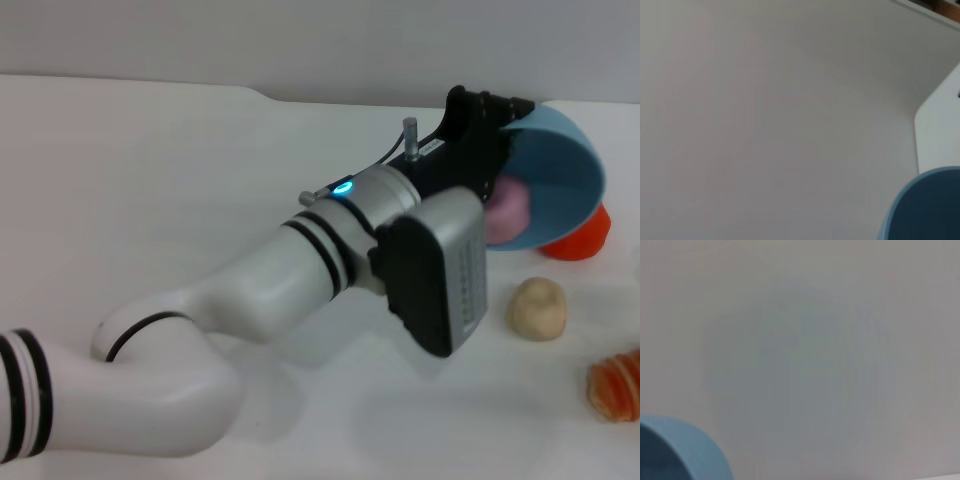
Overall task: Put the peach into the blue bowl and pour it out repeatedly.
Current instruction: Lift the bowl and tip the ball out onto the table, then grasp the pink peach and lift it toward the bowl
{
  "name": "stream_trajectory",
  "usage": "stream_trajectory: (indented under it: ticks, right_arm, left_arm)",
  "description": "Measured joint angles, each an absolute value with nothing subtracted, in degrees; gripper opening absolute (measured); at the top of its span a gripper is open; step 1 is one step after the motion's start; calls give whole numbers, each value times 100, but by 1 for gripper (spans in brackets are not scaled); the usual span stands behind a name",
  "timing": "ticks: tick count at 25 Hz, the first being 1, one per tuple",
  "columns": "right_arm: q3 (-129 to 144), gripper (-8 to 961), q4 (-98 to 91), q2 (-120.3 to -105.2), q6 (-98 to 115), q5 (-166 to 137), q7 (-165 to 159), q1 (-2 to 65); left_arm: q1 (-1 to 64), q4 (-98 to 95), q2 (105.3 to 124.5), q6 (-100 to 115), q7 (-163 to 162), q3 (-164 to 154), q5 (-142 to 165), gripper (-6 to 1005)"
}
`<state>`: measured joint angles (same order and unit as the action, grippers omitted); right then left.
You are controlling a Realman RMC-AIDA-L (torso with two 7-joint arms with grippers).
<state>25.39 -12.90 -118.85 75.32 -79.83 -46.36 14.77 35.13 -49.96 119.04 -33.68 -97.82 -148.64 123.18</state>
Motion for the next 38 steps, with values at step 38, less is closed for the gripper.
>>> stream_trajectory:
  ticks: [38]
  right_arm:
    - [3204, 554, -3871, -11828, 8947, -12406, -12109, 2774]
  left_arm:
    - [3809, -4552, 11849, -420, -13719, -12338, 11053, 0]
